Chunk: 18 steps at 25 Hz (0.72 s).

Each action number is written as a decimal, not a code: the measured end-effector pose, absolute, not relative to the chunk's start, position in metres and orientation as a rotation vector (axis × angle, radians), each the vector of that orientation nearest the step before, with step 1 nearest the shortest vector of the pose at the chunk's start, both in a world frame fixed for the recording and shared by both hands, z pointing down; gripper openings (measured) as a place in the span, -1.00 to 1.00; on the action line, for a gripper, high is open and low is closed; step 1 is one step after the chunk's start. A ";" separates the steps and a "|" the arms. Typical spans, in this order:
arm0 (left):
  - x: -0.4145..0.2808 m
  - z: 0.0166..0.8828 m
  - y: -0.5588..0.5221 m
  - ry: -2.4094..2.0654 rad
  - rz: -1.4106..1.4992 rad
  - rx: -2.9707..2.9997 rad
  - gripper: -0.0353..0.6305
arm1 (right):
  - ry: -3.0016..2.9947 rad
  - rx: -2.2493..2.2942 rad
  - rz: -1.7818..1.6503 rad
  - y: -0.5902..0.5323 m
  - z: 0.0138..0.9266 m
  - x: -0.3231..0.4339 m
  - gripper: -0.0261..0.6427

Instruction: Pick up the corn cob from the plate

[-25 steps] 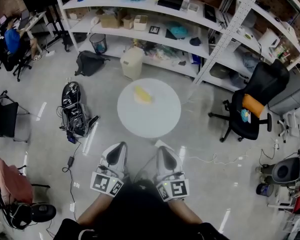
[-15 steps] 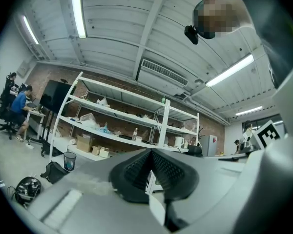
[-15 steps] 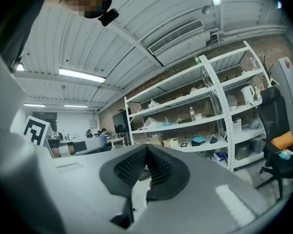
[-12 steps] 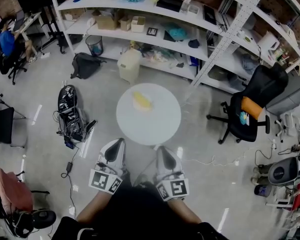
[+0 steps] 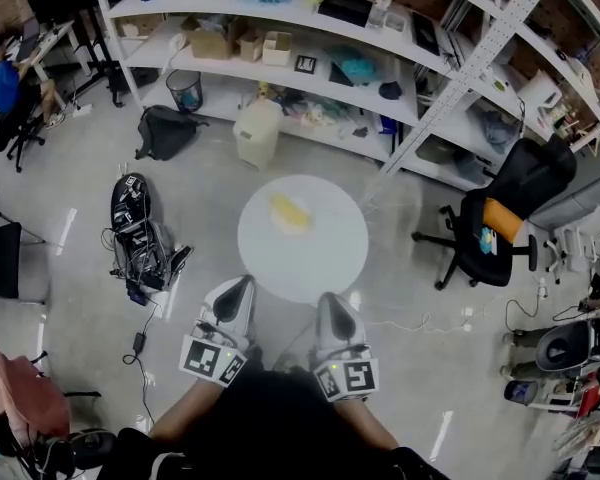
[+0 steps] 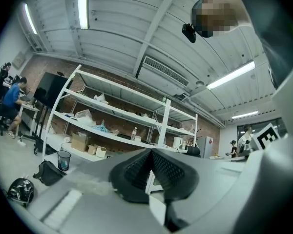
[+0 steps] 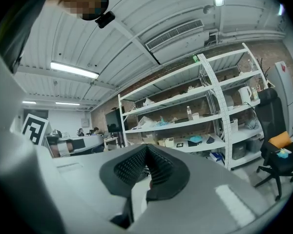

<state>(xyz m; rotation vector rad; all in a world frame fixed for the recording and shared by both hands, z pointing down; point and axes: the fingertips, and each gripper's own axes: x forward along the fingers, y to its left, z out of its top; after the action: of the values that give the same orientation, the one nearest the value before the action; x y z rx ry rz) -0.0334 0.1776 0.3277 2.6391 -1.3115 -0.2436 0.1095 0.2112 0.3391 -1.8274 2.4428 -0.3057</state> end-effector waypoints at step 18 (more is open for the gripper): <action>-0.073 0.338 0.101 -1.170 -0.231 2.659 -0.89 | 2.346 -1.976 -0.306 0.150 0.342 0.070 -0.90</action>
<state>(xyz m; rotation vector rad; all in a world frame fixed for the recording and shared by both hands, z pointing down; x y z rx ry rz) -0.0731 0.1008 0.3383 2.6587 -1.1698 -0.2311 0.0702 0.1504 0.3424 -1.9762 2.3458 -0.3062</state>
